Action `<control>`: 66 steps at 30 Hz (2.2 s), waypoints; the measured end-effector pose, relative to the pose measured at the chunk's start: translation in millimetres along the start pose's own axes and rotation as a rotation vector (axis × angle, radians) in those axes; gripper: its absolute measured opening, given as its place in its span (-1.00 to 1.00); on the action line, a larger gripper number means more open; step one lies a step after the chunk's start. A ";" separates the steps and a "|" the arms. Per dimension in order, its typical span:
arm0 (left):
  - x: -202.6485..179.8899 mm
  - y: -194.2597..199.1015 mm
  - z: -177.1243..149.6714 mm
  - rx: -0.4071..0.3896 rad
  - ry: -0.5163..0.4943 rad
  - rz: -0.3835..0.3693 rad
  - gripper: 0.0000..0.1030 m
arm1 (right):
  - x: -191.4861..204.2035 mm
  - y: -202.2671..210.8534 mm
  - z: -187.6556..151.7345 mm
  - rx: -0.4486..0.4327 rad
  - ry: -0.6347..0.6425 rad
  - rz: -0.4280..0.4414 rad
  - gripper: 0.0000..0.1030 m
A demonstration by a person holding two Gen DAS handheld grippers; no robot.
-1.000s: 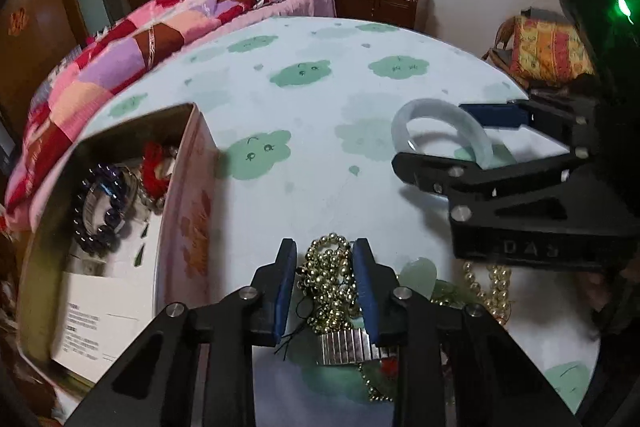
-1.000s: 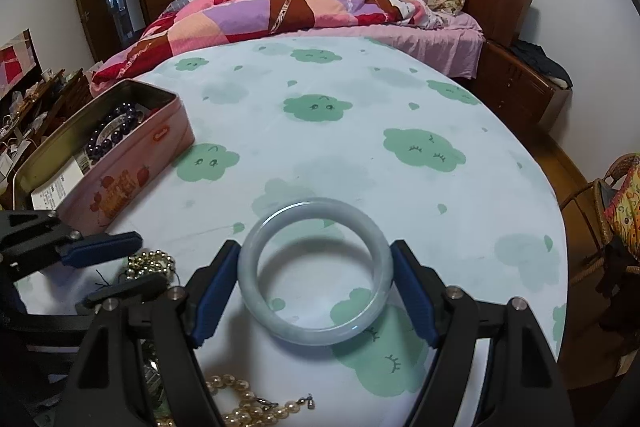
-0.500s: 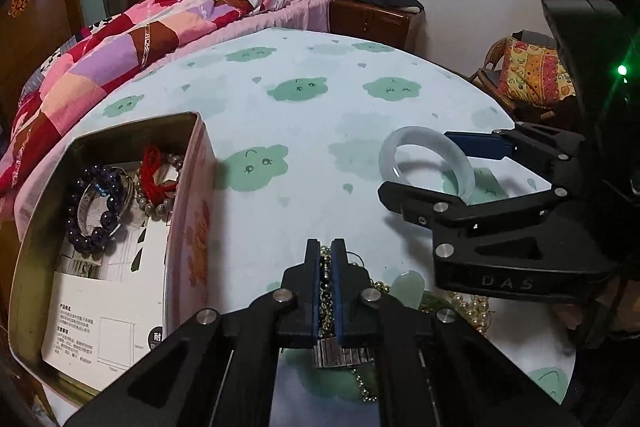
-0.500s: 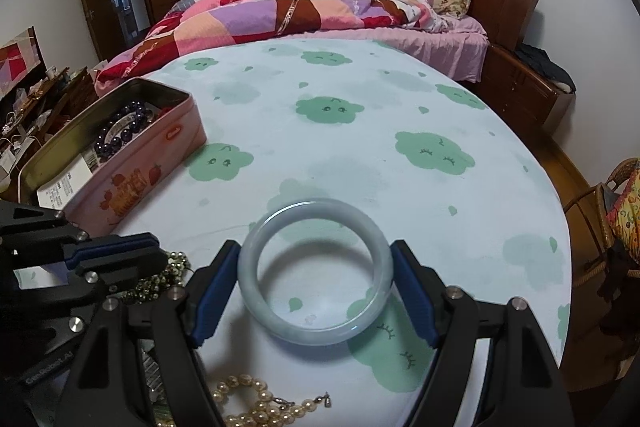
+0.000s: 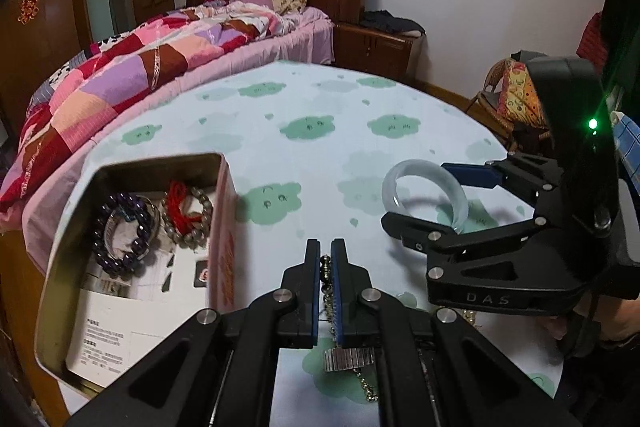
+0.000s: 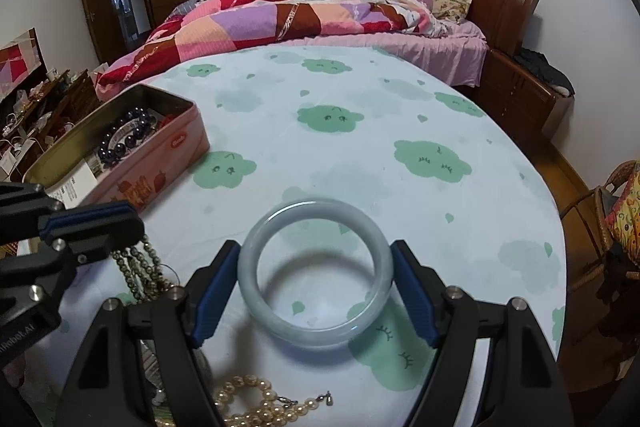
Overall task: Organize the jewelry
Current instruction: 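Close the left tool on the gold chain lying on the table, then drop the gold chain into the tin with the left tool while the right tool drops the bangle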
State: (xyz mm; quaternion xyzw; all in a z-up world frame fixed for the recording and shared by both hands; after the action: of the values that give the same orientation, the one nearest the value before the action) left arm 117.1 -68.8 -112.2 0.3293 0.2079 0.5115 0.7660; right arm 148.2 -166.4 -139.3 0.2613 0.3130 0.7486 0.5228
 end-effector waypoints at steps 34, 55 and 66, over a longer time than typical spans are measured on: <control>83.5 99.7 73.0 -0.249 0.023 0.145 -0.93 | 61.2 31.9 71.1 -0.120 0.108 0.072 0.51; 170.0 46.4 24.5 -0.119 0.166 0.203 -0.93 | 156.2 -34.8 74.2 -0.050 0.270 0.169 0.51; 166.8 19.4 -4.5 -0.032 0.171 0.187 -0.92 | 162.4 -52.0 53.1 0.025 0.308 0.169 0.51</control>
State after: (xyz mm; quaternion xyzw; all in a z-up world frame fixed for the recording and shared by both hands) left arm 166.6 91.0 -98.4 0.2900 0.2325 0.6100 0.6997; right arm 167.2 11.0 -132.0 0.1752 0.3757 0.8171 0.4007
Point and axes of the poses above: each gripper's, at about its wrist camera, not at the fingertips, and y roughly against the way its jaws point, x to its left, z to its top, the point moved 6 cm from there along -y, roughly the way its jaws point, and after that the axes turned 6 degrees about -y, right-handed, at the moved point
